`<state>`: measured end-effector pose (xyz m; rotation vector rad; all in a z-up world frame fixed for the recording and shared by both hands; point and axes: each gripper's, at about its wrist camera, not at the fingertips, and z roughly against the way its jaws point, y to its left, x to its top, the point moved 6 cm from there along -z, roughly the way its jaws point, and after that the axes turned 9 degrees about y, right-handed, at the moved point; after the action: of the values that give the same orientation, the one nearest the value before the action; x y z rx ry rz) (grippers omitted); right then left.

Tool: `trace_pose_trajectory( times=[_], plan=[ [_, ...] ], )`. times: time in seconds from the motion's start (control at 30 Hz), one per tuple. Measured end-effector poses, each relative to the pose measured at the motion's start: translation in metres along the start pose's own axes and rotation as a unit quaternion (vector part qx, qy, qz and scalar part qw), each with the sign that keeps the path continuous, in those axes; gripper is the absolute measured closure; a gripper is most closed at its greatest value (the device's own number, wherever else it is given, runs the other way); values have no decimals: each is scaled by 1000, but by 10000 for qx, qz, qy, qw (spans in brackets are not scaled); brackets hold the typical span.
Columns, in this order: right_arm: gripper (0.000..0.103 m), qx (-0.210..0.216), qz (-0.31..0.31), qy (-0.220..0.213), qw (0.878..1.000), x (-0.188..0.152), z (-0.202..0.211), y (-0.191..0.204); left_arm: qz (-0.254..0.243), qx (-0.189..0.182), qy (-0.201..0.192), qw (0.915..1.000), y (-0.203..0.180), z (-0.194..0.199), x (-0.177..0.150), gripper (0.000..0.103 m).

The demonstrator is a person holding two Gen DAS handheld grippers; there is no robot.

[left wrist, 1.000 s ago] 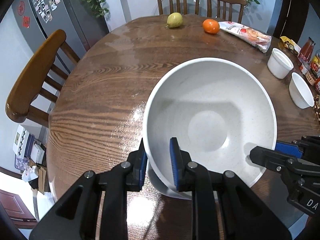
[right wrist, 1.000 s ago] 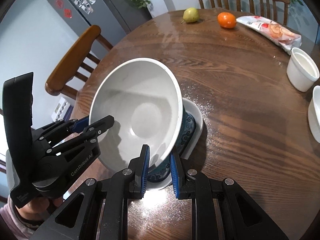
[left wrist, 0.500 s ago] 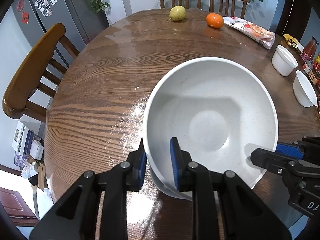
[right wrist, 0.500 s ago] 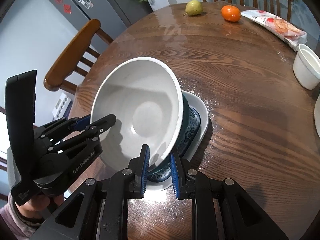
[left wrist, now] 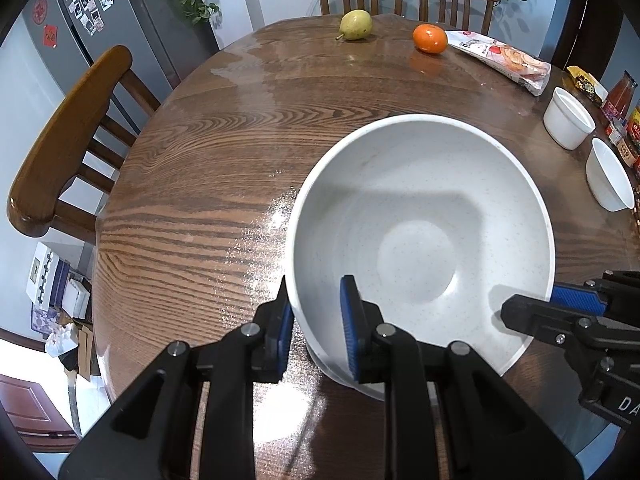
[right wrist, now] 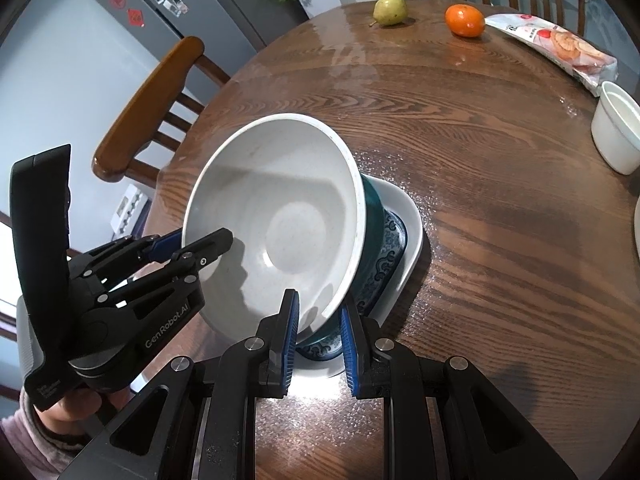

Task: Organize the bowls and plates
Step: 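Lower the large white bowl onto the teal plate and open both grippers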

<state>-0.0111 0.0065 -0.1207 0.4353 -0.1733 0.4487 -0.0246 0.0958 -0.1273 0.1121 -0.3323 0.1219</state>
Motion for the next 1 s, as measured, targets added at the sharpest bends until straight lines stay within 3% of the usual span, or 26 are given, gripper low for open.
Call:
trace_pose_trajectory(
  times=[1.0],
  plan=[
    [82,-234,-59,-136,9996,3,9,-3,-38,-21,-33,10000,-3,4,1,81]
  ],
)
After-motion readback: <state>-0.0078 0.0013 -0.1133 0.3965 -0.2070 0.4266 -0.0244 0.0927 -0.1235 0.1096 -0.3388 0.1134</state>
